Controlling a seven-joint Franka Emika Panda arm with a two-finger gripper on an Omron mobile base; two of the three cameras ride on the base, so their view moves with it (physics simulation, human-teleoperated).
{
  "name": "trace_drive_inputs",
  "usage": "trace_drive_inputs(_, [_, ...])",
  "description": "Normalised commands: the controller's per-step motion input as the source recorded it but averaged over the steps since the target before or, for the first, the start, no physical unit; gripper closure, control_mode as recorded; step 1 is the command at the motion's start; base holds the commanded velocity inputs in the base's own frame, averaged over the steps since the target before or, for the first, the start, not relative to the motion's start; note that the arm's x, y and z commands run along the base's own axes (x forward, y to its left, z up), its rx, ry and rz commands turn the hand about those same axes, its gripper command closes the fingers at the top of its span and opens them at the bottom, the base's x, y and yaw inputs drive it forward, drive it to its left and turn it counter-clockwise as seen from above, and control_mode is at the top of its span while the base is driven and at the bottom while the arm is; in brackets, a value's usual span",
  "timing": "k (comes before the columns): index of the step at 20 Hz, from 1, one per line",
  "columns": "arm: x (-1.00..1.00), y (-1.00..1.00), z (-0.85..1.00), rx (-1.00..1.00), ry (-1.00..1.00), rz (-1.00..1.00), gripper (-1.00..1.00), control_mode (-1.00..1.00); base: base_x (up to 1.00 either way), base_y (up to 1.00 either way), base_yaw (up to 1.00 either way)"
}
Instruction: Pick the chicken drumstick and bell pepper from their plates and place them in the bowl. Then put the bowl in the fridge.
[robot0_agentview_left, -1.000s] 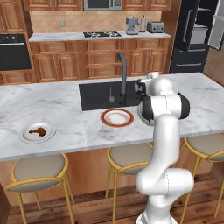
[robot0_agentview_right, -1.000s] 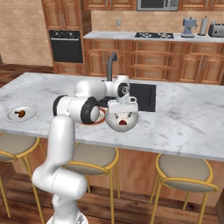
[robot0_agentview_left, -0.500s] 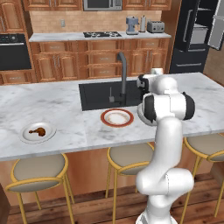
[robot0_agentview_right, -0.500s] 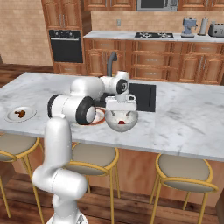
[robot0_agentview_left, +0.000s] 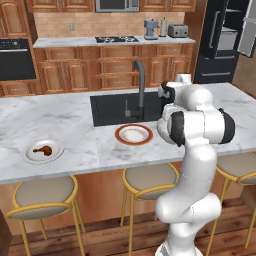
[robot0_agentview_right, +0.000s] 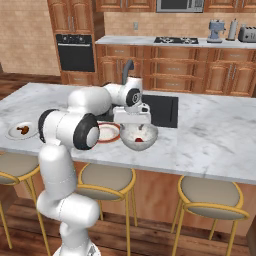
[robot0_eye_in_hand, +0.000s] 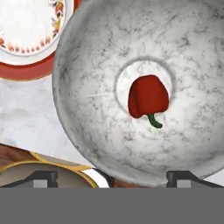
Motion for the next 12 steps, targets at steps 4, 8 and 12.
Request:
trace_drive_inputs(4, [-0.59,0.21,0.13,0.0,-0.21,-0.03,-1.0,-1.0,0.0,0.0,0.0])
trace_drive_inputs(8, [-0.56,0.29,0.15,0.0,-0.12,0.0,-1.0,-1.0,0.0,0.0,0.0])
trace_drive_inputs(12, [-0.37,0.43,0.28,-0.13,-0.05,0.0,-1.0,-1.0,0.0,0.0,0.0])
